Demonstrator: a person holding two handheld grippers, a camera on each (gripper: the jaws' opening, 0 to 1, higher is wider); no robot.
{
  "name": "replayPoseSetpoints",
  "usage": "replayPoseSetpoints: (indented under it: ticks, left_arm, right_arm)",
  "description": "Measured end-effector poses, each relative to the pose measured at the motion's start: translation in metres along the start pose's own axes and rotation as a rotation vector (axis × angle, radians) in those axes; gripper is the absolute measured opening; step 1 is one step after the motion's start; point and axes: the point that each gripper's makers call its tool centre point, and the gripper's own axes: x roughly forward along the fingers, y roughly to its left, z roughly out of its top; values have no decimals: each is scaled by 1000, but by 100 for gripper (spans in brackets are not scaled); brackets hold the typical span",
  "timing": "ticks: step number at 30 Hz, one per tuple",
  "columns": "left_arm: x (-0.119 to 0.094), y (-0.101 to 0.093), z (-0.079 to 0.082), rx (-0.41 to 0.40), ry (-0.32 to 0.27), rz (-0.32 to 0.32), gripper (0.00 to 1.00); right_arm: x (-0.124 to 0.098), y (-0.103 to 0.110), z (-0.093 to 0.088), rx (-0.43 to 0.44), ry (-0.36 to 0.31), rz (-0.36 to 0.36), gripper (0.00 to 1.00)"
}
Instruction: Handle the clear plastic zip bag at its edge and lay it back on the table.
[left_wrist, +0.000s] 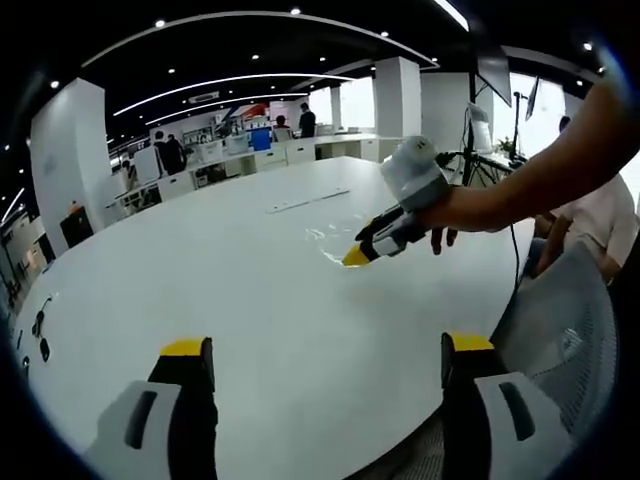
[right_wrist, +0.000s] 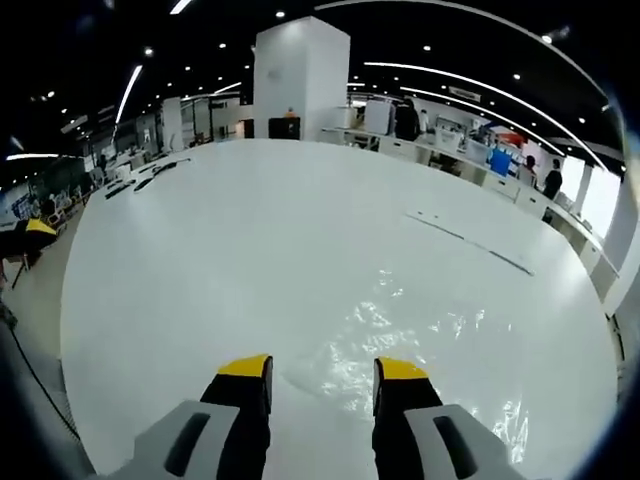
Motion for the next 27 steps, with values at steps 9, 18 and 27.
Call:
replayPoseSetpoints:
  ticks: [9, 18, 27]
  left_arm:
    - [0, -3, -1, -5, 3, -5, 91]
    - [-1, -1, 1, -10, 1, -1, 90]
    - [-3, 5, -1, -12, 5, 5, 89]
  right_arm:
    - [15, 5, -10, -44, 58, -1, 23]
    - [19, 4, -7, 3, 65, -3, 20]
    - [28, 7, -12, 56, 102, -7, 14]
